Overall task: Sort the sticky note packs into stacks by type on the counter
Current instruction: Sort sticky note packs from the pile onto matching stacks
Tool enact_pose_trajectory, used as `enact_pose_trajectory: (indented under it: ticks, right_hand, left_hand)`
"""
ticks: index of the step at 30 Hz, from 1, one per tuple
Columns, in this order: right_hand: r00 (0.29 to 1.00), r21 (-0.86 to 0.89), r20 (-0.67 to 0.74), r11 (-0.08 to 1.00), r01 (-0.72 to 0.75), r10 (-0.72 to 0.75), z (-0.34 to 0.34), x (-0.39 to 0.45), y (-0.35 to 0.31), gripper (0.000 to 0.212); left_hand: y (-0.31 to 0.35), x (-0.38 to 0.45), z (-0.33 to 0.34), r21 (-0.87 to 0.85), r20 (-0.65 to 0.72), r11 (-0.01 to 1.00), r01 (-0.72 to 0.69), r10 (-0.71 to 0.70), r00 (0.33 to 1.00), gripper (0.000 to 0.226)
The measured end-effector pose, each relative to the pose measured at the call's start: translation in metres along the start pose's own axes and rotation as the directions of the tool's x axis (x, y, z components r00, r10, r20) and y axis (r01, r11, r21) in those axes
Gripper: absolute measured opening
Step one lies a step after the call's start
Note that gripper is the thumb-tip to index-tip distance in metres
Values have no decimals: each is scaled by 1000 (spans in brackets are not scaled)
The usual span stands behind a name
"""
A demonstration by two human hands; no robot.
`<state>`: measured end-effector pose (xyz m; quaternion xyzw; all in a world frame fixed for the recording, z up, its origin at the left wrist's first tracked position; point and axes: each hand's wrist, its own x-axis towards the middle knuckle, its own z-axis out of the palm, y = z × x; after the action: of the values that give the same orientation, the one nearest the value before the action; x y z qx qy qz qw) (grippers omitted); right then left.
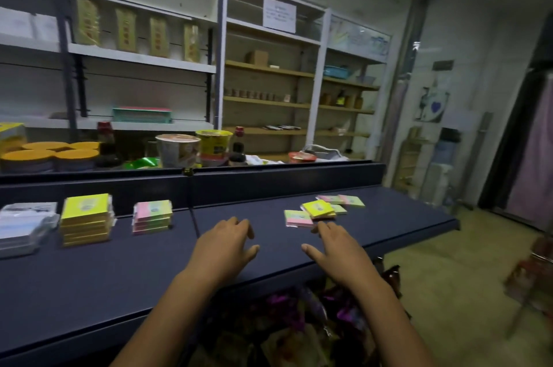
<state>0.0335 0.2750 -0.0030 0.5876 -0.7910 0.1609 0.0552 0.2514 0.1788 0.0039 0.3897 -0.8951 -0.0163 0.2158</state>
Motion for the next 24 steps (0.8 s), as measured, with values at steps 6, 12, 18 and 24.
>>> enact_pose_trajectory:
  ticks: [6, 12, 18, 24]
  right_hand:
    - [998, -26, -23, 998, -63, 62, -13, -7, 48, 49]
    - [996, -5, -14, 996, -88, 88, -7, 18, 75, 48]
    - [996, -13, -6, 996, -90, 90, 10, 68, 94, 47]
    - [998, -20, -19, 998, -60, 60, 26, 118, 108, 39]
  left_hand:
    - [47, 26, 22, -46, 5, 997, -59, 60, 998, 34]
    - [57, 64, 46, -67, 29, 995, -67, 69, 997, 33]
    - [46, 115, 74, -77, 41, 996, -44, 47, 998, 33]
    - [30, 156, 94, -91, 45, 996, -3, 7, 999, 33]
